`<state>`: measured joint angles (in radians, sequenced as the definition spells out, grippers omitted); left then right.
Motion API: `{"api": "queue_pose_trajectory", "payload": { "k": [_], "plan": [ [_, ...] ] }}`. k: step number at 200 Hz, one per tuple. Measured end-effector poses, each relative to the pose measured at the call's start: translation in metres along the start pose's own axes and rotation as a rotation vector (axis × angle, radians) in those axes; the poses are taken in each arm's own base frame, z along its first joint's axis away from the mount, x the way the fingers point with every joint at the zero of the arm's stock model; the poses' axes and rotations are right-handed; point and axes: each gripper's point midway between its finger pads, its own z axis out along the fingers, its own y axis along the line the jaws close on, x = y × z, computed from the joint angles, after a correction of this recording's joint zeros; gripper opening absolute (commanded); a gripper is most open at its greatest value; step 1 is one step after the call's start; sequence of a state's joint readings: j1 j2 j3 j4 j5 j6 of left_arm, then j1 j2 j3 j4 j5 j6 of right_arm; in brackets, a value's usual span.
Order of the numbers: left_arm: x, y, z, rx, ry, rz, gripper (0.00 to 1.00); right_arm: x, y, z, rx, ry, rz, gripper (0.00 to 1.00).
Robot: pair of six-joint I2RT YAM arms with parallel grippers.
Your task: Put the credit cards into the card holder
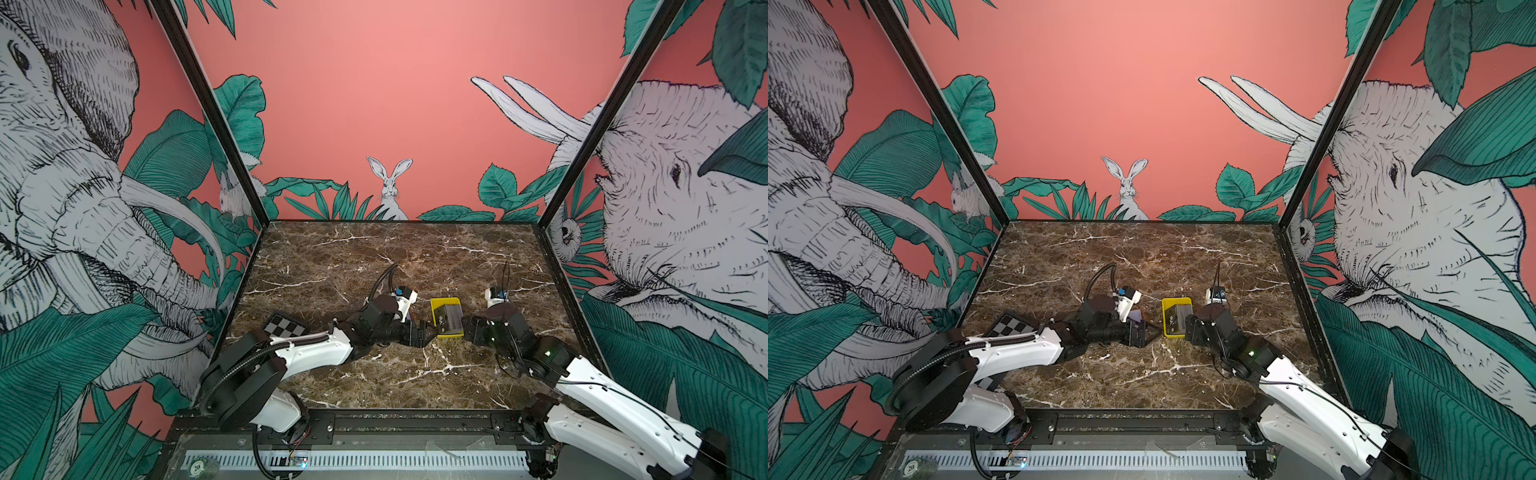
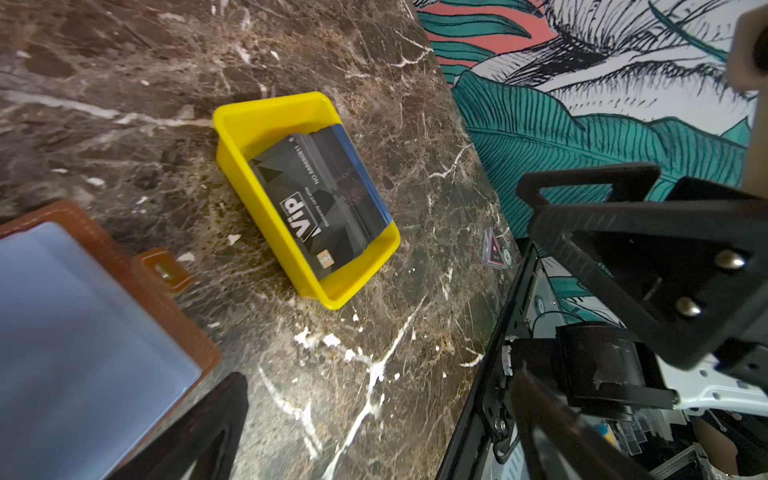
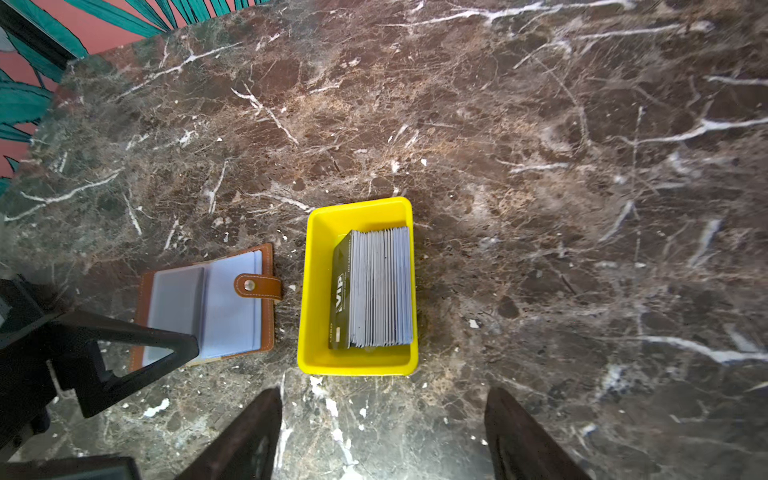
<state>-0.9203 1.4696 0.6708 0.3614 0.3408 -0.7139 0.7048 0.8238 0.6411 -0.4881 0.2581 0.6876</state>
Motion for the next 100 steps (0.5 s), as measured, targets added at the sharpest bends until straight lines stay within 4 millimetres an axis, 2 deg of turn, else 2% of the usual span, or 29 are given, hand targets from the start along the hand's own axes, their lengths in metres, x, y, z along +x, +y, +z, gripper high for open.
{"api": "queue_pose_trajectory", "payload": {
  "k": [42, 61, 100],
  "plan": [
    [0.004, -0.001, 0.028, -0.022, 0.001, 0.0, 0.96, 0.006, -0.022, 0.003, 0.057, 0.046, 0.006, 0.73],
    [0.001, -0.008, 0.039, -0.023, 0.007, 0.008, 0.95, 0.01, -0.03, 0.007, 0.077, 0.062, 0.018, 0.72],
    [-0.009, -0.02, 0.049, -0.013, 0.008, 0.014, 0.87, 0.023, -0.043, 0.019, 0.105, 0.137, 0.045, 0.72]
  ]
}}
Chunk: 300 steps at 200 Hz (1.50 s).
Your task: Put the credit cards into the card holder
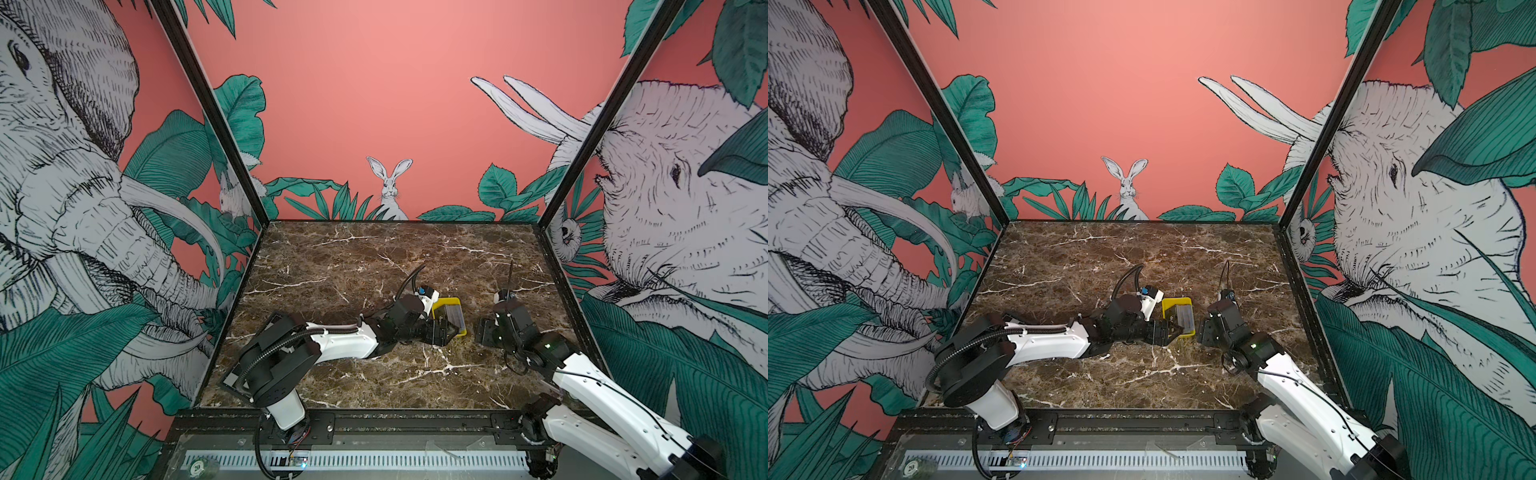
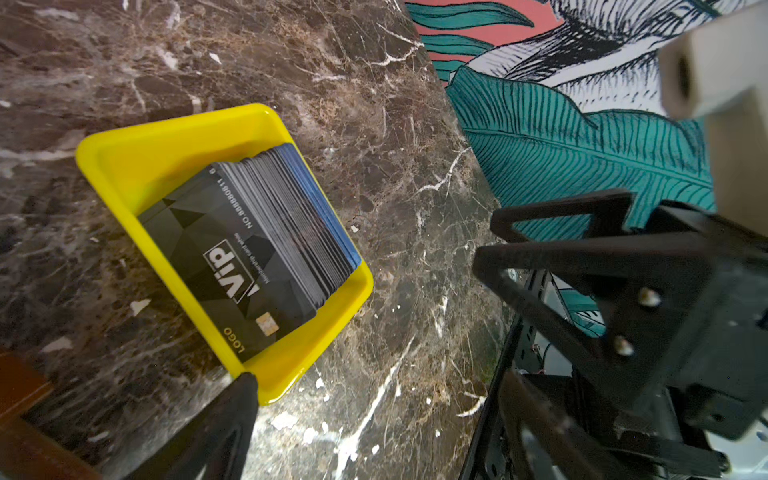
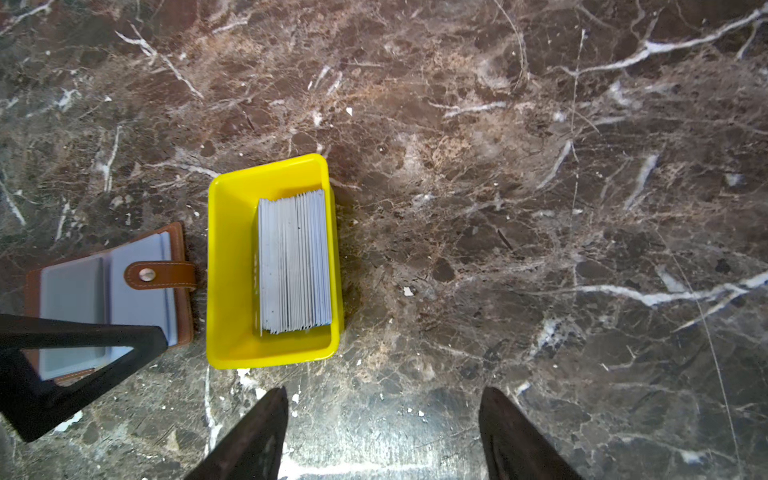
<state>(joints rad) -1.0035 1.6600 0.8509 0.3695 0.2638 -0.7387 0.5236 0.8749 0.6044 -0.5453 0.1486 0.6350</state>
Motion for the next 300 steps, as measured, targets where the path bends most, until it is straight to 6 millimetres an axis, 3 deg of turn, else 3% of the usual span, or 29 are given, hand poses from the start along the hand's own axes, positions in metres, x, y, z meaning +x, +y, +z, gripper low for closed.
{"api": "queue_pose_trajectory", "payload": {
  "k": [26, 63, 106, 182, 262, 300],
  "plan": [
    [-0.008, -0.006, 0.007, -0.005, 0.018, 0.013, 0.77, 0.007, -0.003, 0.011, 0.007, 0.061, 0.003, 0.73],
    [-0.014, -0.009, 0.021, -0.029, 0.073, 0.033, 0.75, 0.014, 0.0, 0.02, -0.012, 0.117, 0.003, 0.75],
    [-0.006, 0.003, 0.025, -0.042, 0.117, -0.004, 0.72, 0.009, 0.009, 0.031, -0.037, 0.163, -0.02, 0.76],
    [-0.017, 0.02, 0.023, -0.049, 0.106, -0.106, 0.6, 0.005, 0.023, 0.047, -0.06, 0.219, -0.074, 0.78],
    [-0.009, 0.044, 0.031, -0.096, 0.136, -0.156, 0.29, 0.002, 0.039, 0.07, -0.096, 0.284, -0.139, 0.8],
    [-0.012, 0.056, 0.029, -0.133, 0.151, -0.164, 0.21, 0.003, 0.046, 0.079, -0.128, 0.295, -0.142, 0.8]
  ]
}}
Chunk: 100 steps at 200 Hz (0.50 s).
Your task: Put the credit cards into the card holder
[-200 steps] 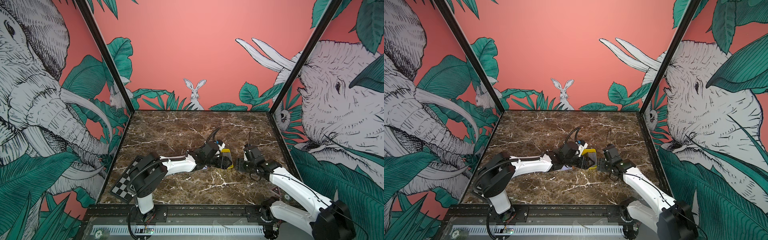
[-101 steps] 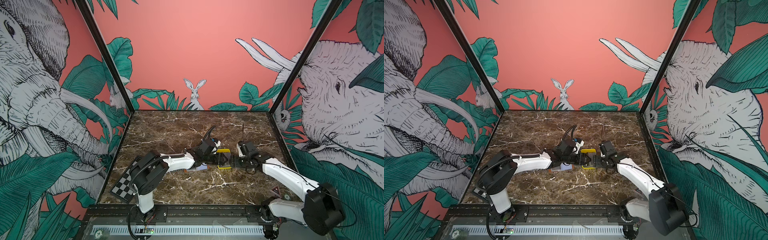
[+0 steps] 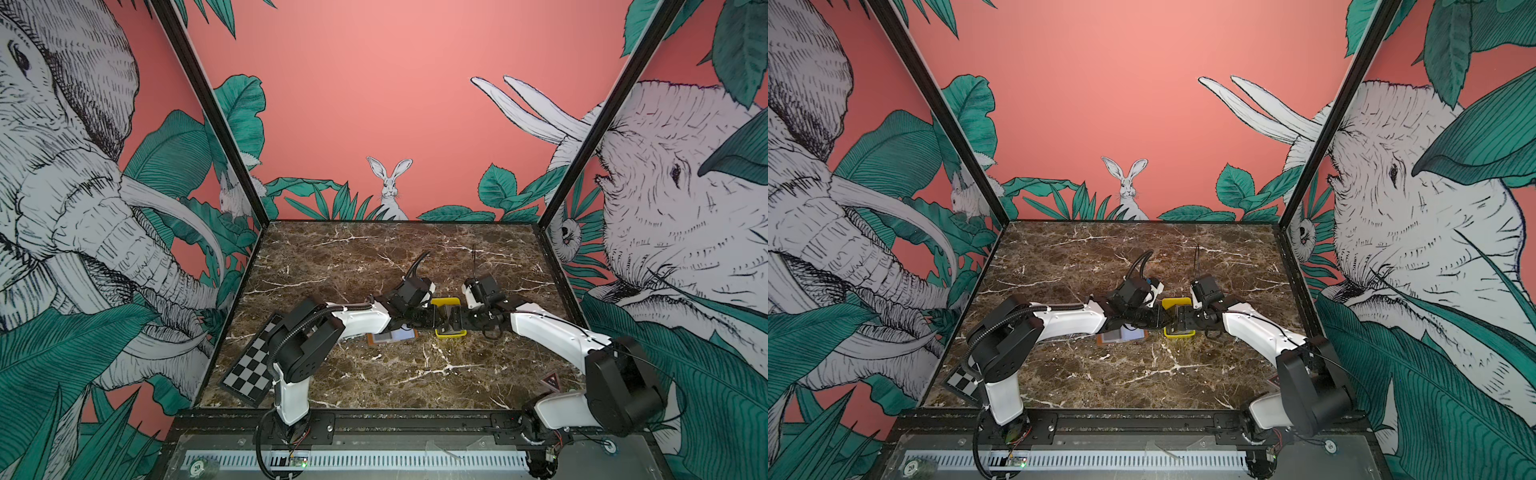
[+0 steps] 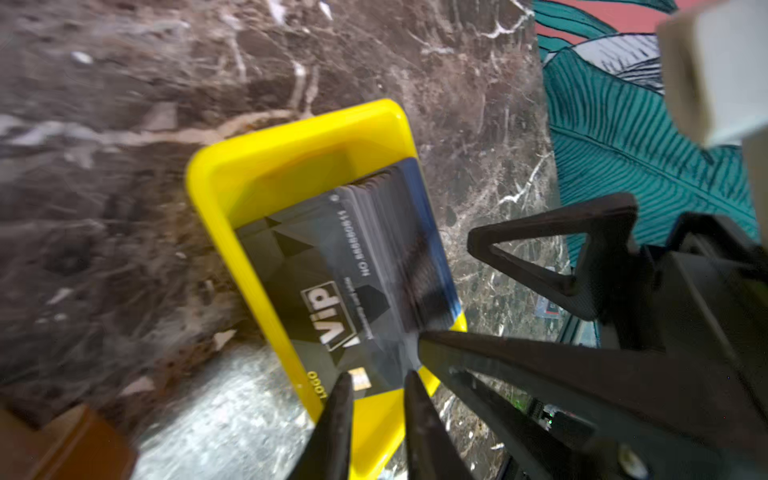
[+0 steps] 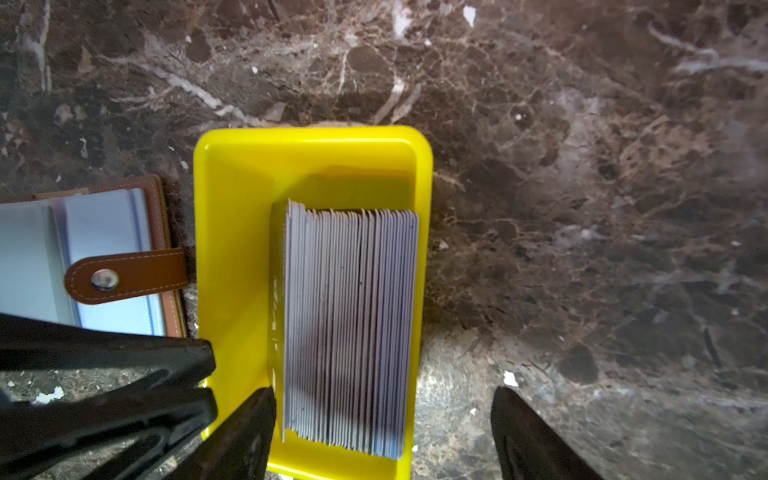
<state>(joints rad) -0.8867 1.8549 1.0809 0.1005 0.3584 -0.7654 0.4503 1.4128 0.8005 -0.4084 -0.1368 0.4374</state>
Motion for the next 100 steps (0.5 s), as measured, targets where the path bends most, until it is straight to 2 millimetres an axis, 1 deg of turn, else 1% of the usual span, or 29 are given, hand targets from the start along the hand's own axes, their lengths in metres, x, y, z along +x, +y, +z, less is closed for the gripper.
{"api": "queue_pose_trajectory", "payload": {
  "k": [22, 45, 100],
  "plan": [
    [-0.009, -0.001, -0.003, -0.007, -0.006, 0.003, 0.2, -0.001, 0.003, 0.005, -0.01, 0.011, 0.0, 0.8],
    [-0.016, -0.002, -0.001, -0.012, -0.005, 0.01, 0.2, -0.006, 0.004, 0.01, -0.012, 0.013, -0.001, 0.8],
    [-0.014, 0.004, 0.012, -0.046, 0.051, 0.015, 0.18, -0.007, 0.004, 0.017, -0.009, 0.022, -0.009, 0.8]
  ]
}}
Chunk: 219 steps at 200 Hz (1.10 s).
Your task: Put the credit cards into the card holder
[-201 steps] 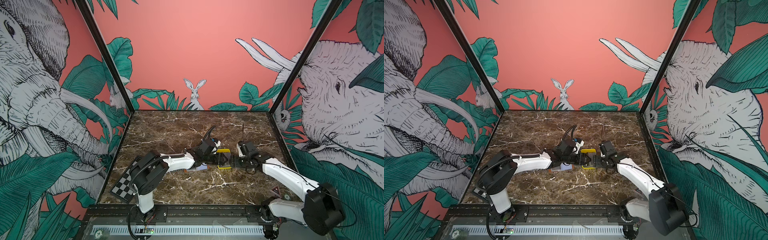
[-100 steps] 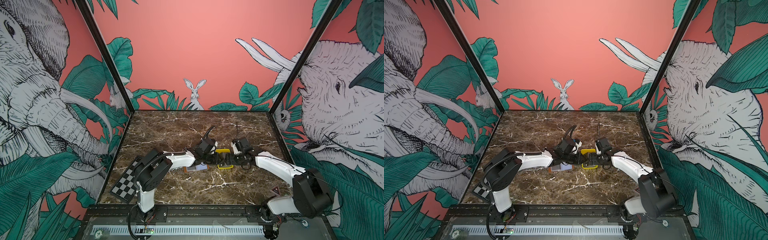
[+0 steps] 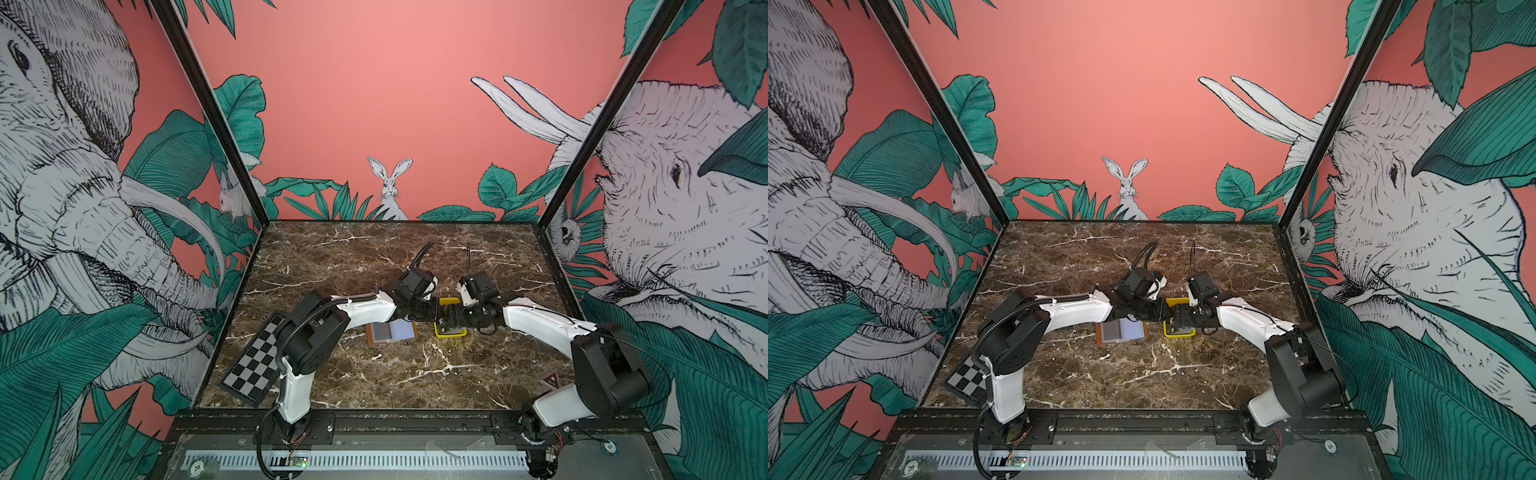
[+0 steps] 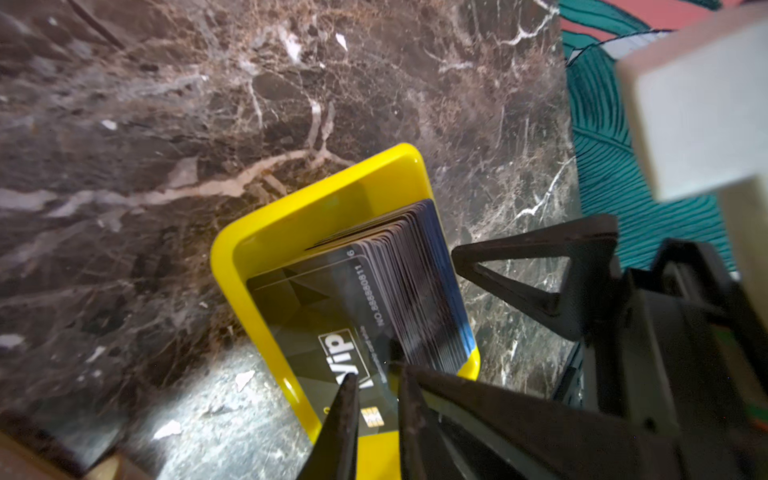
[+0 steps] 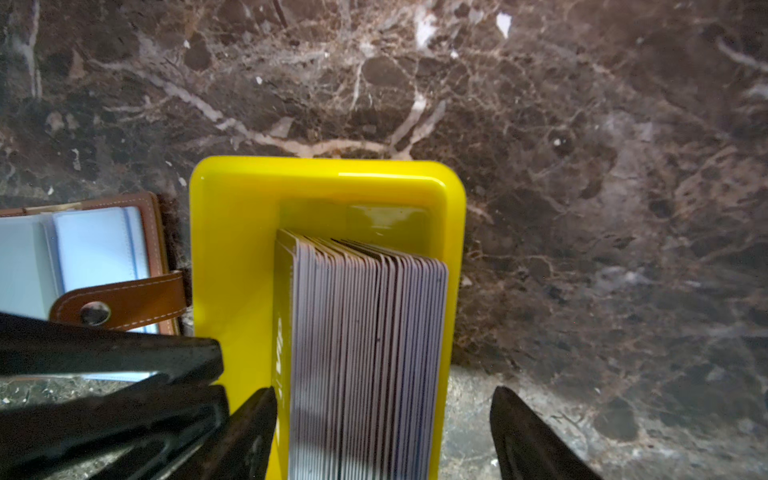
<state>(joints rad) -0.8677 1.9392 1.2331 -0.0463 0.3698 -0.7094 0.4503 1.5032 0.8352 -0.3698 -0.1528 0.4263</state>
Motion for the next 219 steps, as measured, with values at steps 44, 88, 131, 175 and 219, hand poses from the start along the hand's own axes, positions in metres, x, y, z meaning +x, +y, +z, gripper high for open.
{"api": "queue_pose_trajectory", "payload": {
  "k": [44, 88, 131, 175, 219],
  "plan": [
    [0.005, 0.007, 0.003, -0.036, 0.036, -0.009, 0.16, 0.0, -0.001, 0.006, 0.004, 0.006, -0.001, 0.79],
    [0.005, 0.009, 0.002, -0.065, 0.053, -0.005, 0.15, -0.003, -0.003, 0.005, 0.005, -0.005, 0.006, 0.78],
    [0.005, 0.01, 0.005, -0.075, 0.066, -0.001, 0.15, -0.008, -0.006, -0.002, 0.016, -0.033, 0.011, 0.78],
    [0.004, 0.011, 0.011, -0.069, 0.075, -0.001, 0.17, -0.009, -0.007, -0.005, 0.019, -0.037, 0.007, 0.78],
    [0.005, 0.01, 0.013, -0.063, 0.082, -0.003, 0.19, -0.01, -0.008, -0.014, 0.027, -0.05, 0.006, 0.78]
  ]
}}
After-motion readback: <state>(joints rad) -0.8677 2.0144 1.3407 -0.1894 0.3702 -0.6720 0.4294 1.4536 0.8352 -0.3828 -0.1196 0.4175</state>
